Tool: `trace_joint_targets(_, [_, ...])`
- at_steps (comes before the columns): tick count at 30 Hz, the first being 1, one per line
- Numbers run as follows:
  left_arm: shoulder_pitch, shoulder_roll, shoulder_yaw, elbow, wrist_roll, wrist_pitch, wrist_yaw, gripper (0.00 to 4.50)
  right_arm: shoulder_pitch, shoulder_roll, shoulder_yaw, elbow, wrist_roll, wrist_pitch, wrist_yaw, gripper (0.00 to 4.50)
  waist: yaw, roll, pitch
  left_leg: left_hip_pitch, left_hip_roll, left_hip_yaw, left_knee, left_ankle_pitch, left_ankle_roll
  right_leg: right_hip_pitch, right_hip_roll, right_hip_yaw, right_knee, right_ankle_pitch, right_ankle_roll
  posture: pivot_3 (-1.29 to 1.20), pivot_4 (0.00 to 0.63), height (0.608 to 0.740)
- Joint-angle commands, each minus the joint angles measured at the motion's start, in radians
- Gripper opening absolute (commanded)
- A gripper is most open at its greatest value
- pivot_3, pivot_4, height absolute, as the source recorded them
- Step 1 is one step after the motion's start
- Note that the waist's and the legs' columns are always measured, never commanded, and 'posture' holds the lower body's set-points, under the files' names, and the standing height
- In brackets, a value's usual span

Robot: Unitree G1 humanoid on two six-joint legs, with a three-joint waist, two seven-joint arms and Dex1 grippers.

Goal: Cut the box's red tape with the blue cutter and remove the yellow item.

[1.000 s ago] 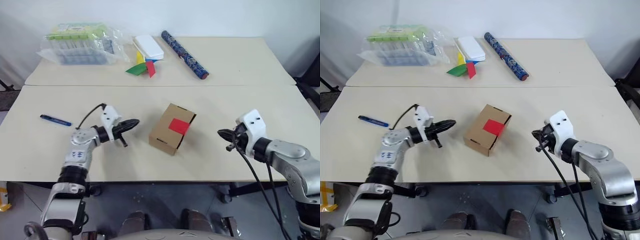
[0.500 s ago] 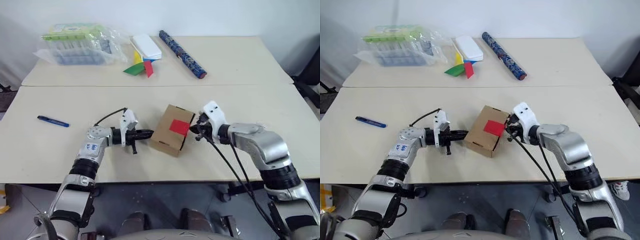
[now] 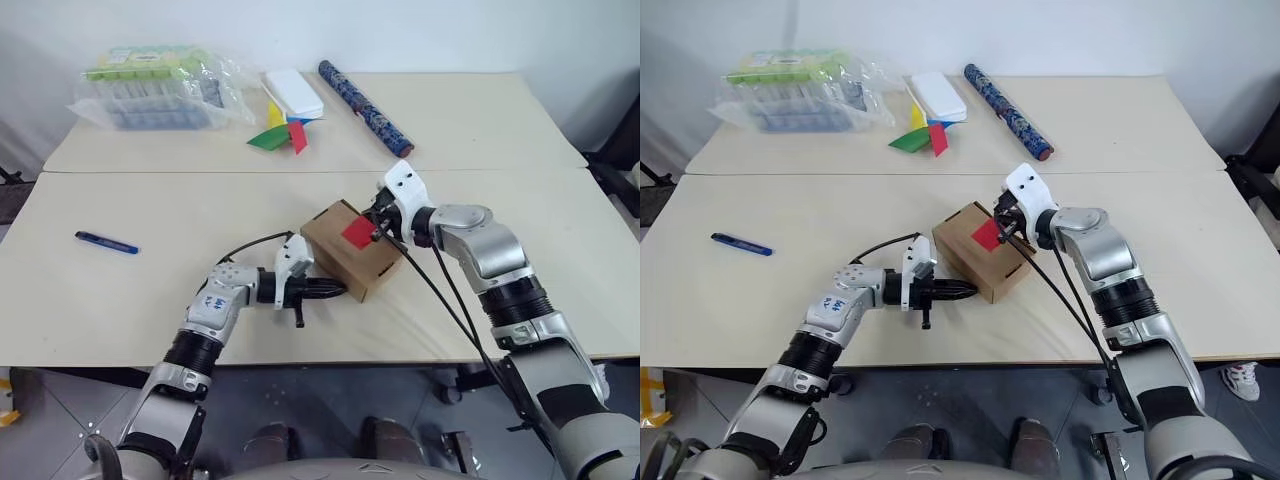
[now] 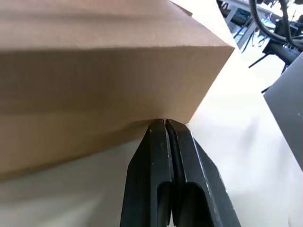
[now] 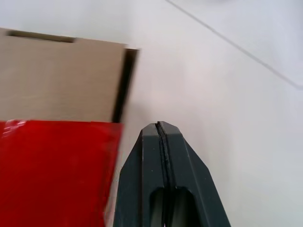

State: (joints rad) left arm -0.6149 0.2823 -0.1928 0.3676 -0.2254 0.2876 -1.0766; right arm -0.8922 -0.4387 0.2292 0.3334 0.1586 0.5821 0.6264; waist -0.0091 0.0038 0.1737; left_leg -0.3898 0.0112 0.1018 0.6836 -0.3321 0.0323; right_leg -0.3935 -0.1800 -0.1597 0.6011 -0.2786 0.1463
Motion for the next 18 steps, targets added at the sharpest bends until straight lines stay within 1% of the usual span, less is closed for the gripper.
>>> trace_joint_targets(1, [-0.002,0.008,0.018,-0.038,-0.007,0.015,0.020,0.04,-0.022,-0.018,-0.044,-0.064,-0.021,-0.028,-0.010,0.00,-0.003,0.000,0.000,0.000,0.000,0.000,0.000,0.000,0.000,0.000,0.000,0.000,0.000,0.000,0.000,0.00,0.150,0.740])
trace_joint_targets(3, [0.031,0.075,0.060,-0.085,-0.026,0.048,0.016,0.04,0.009,-0.082,-0.089,-0.213,-0.009,0.050,-0.006,0.00,-0.004,0.000,0.000,0.000,0.000,0.000,0.000,0.000,0.000,0.000,0.000,0.000,0.000,0.000,0.000,0.00,0.150,0.740])
trace_joint_targets(5, [0.044,0.148,0.108,-0.096,-0.043,0.078,0.009,0.04,0.049,-0.146,-0.132,-0.351,0.005,0.142,-0.004,0.00,-0.005,0.000,0.000,-0.001,0.000,-0.006,0.000,0.000,0.000,-0.002,0.000,0.000,0.000,0.000,0.000,0.00,0.150,0.740])
trace_joint_targets(7, [0.035,0.190,0.143,-0.070,-0.054,0.088,0.017,0.04,0.089,-0.187,-0.155,-0.454,0.016,0.233,-0.011,0.00,-0.004,0.000,0.000,-0.001,0.001,-0.009,-0.001,0.000,-0.001,-0.002,0.000,0.000,0.001,0.000,0.000,0.00,0.150,0.740])
trace_joint_targets(10, [0.000,0.227,0.185,0.012,-0.037,0.054,0.041,0.04,0.166,-0.243,-0.181,-0.613,0.037,0.368,-0.012,0.00,0.002,0.000,0.000,0.000,0.000,-0.009,-0.001,0.000,-0.001,-0.001,0.000,0.000,0.001,0.000,0.000,0.00,0.150,0.740])
trace_joint_targets(14, [-0.088,0.216,0.207,0.179,0.001,-0.070,0.080,0.04,0.248,-0.277,-0.192,-0.759,0.068,0.550,-0.025,0.00,0.013,0.000,0.000,-0.001,0.000,-0.008,0.001,0.000,-0.001,-0.001,0.000,0.000,0.001,0.000,0.000,0.00,0.150,0.740])
trace_joint_targets(18, [-0.230,0.145,0.196,0.408,0.037,-0.227,0.106,0.04,0.308,-0.265,-0.176,-0.844,0.098,0.697,-0.052,0.00,0.020,-0.001,0.001,-0.001,-0.001,-0.006,0.001,0.000,0.000,-0.001,-0.001,0.000,0.001,0.000,0.000,0.00,0.150,0.740])
